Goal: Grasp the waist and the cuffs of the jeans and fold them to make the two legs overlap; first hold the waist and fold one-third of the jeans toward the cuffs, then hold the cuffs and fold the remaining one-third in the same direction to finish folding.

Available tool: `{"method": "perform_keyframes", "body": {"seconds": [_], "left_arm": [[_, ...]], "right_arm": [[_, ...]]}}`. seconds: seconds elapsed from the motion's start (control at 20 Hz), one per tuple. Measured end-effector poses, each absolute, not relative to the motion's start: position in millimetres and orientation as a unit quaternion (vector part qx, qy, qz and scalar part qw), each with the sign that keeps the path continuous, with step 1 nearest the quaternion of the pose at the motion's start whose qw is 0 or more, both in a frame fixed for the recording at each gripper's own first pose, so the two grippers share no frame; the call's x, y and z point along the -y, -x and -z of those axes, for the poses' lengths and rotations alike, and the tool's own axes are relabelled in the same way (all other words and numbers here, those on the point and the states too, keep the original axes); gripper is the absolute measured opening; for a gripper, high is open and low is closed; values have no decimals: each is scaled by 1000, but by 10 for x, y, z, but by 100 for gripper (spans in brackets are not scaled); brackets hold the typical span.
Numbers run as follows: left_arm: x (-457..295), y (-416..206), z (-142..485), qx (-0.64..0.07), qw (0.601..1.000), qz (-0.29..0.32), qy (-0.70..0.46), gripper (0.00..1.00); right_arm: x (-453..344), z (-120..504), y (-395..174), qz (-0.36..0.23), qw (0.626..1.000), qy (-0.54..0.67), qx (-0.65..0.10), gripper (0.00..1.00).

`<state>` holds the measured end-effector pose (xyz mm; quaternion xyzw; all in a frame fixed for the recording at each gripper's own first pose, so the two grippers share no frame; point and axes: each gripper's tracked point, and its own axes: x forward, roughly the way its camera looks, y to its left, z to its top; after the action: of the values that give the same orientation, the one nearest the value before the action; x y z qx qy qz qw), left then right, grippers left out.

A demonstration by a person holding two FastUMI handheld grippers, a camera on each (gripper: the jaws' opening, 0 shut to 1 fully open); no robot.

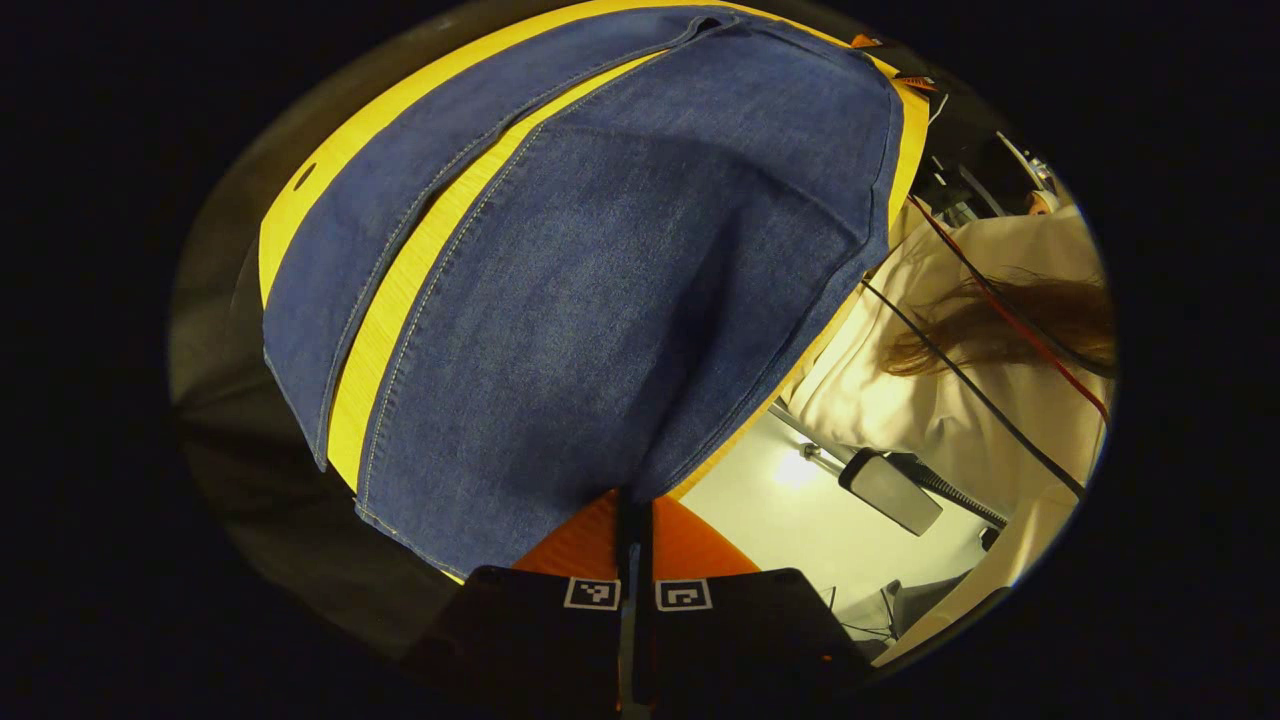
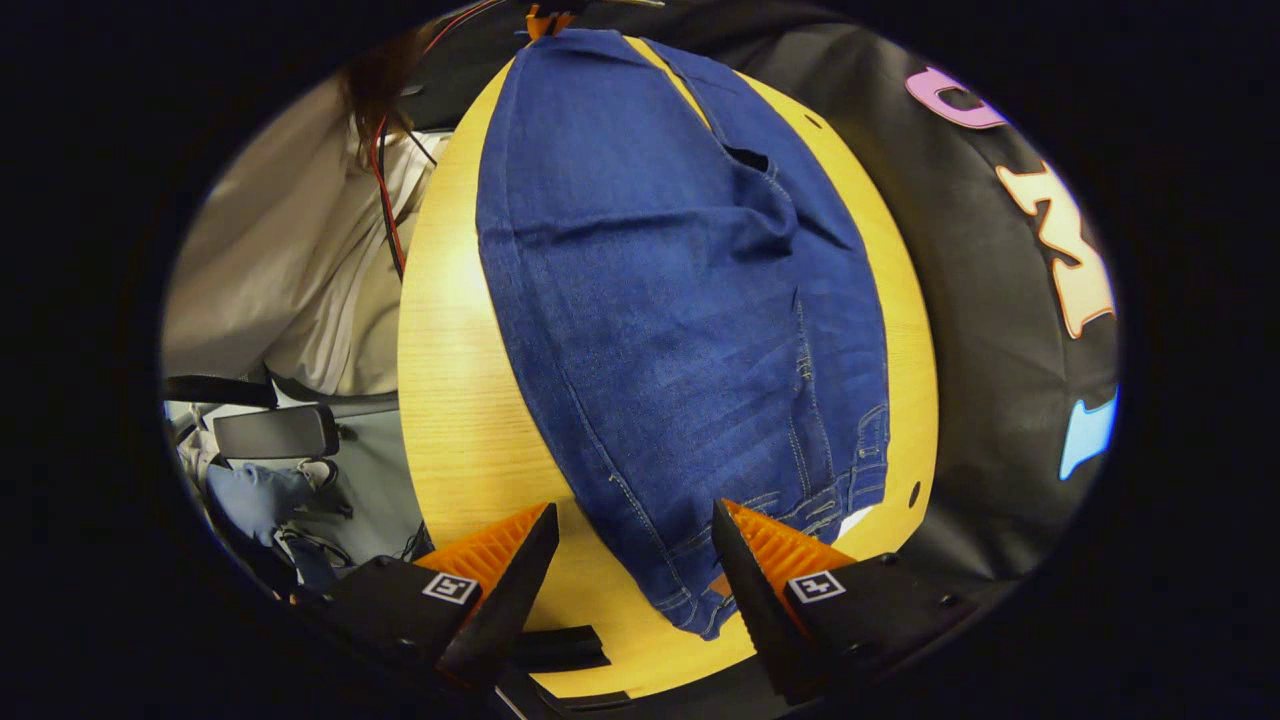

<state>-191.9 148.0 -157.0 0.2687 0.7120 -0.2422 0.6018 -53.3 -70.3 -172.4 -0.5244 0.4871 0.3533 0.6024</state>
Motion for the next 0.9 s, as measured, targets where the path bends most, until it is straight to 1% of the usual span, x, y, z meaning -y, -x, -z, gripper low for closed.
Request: {"method": "perform_keyframes", "body": {"seconds": [0.1, 0.15, 0.2, 0.25, 0.3, 0.4, 0.5, 0.55, 0.65, 0.75, 0.85, 0.9], "left_arm": [[-1483, 1917, 1573, -711, 601, 245, -270, 0], [-1479, 1909, 1580, -711, 602, 244, -269, 0], [-1481, 1907, 1580, -711, 602, 244, -270, 0], [-1479, 1904, 1584, -710, 602, 245, -271, 0], [-1487, 1911, 1583, -710, 601, 245, -273, 0], [-1483, 1906, 1585, -709, 602, 246, -273, 0], [-1486, 1903, 1585, -705, 608, 245, -270, 0], [-1481, 1900, 1582, -703, 609, 246, -271, 0], [-1489, 1909, 1591, -704, 608, 246, -272, 0], [-1488, 1907, 1589, -707, 604, 246, -273, 0], [-1488, 1910, 1584, -708, 603, 246, -274, 0], [-1493, 1906, 1594, -708, 603, 245, -272, 0]], "right_arm": [[700, 1775, 536, -361, 593, 521, -497, 100], [685, 1802, 547, -366, 589, 518, -501, 96], [663, 1820, 547, -368, 585, 515, -507, 89], [669, 1842, 576, -371, 580, 508, -517, 92], [659, 1863, 605, -375, 573, 500, -530, 89], [656, 1889, 644, -376, 559, 481, -561, 83], [680, 1919, 647, -366, 550, 470, -585, 75], [677, 1934, 674, -370, 546, 464, -592, 78], [681, 1945, 694, -368, 536, 459, -605, 76], [676, 1949, 716, -362, 527, 448, -625, 76], [691, 1969, 703, -345, 523, 441, -643, 58], [682, 1971, 684, -341, 519, 439, -650, 63]]}}
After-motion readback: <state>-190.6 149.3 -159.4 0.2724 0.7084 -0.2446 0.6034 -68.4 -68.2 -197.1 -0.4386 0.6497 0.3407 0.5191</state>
